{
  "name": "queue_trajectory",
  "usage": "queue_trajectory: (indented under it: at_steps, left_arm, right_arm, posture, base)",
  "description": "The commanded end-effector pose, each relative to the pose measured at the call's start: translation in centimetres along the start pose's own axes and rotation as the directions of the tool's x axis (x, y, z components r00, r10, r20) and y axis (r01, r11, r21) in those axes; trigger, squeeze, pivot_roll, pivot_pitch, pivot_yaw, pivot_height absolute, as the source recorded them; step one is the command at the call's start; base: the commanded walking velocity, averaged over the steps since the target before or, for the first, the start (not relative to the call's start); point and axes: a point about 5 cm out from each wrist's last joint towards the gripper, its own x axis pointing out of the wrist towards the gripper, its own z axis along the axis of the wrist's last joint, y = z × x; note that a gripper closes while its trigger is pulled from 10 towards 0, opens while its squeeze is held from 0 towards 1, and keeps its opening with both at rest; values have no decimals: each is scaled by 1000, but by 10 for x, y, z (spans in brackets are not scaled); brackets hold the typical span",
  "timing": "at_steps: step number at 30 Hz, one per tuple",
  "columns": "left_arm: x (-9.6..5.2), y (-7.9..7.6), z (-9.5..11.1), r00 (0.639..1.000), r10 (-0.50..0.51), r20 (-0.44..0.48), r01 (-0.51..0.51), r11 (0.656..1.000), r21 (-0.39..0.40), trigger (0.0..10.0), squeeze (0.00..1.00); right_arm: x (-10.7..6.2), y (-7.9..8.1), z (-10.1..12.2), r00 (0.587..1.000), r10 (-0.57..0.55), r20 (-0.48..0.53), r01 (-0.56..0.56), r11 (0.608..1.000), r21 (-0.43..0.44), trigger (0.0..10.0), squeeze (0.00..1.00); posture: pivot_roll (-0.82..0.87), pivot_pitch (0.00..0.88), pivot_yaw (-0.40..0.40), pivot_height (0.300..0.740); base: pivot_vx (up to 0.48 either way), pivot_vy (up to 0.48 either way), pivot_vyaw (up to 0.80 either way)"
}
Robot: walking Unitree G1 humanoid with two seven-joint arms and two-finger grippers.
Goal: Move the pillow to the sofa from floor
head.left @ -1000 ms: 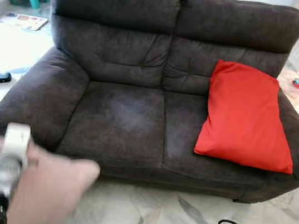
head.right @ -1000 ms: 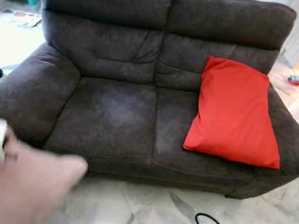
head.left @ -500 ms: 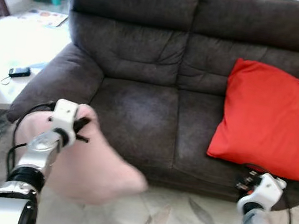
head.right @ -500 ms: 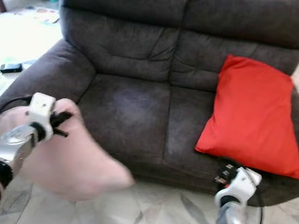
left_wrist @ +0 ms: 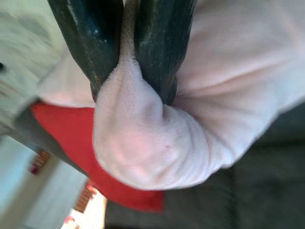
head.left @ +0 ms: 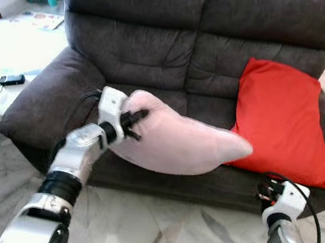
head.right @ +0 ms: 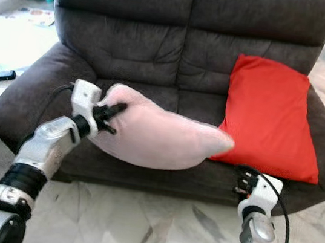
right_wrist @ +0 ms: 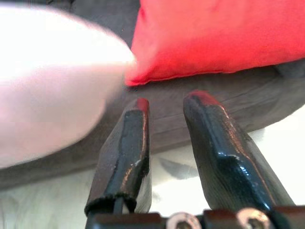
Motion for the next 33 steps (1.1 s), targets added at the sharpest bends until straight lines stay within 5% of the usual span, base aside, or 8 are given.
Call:
queue_trajectory:
  at_steps: [1,10,13,19,20,21,22,33]
  left_arm:
    - [4,-12,17,995,-64,70,64,998,4,10000,0]
    - [10,-62,11,975,-215,55,218,974,-66,10000,0]
    - [10,-68,13,972,-226,60,230,970,-78,10000,0]
    - [6,-68,11,975,-219,45,222,972,-80,10000,0]
    - [5,-68,11,975,-218,42,221,972,-79,10000,0]
    - [5,-68,11,975,-218,42,221,972,-79,10000,0]
    - [4,-69,11,975,-218,40,221,972,-80,10000,0]
    - [2,-75,11,972,-234,22,235,969,-81,10000,0]
  right_arm:
    - [0,2,1,999,41,-1,-41,999,-26,10000,0]
    - [-7,6,-4,954,273,-126,-296,926,-234,10000,0]
    - [-10,2,-9,939,286,-192,-334,893,-302,10000,0]
    - [-10,-1,-10,942,269,-201,-319,902,-290,10000,0]
    - [-10,0,-8,938,289,-193,-335,900,-278,10000,400]
    - [-10,0,-8,938,289,-193,-335,900,-278,10000,400]
    - [-10,1,-6,935,302,-186,-343,901,-266,10000,1000]
    - [-4,-5,21,945,315,-87,-327,919,-222,10000,1000]
  posture:
    - [17,0,-4,740]
    - [10,0,-1,740]
    - [12,0,-2,740]
    - [21,0,-6,740]
    - [23,0,-9,740]
    - [23,0,-9,740]
    - [23,0,-9,740]
    - [24,0,-21,740]
  base:
    - [0,0,0]
    - [0,0,0]
    - [0,0,0]
    - [0,0,0]
    - [0,0,0]
    - [0,0,0]
    - [0,0,0]
    - [0,0,0]
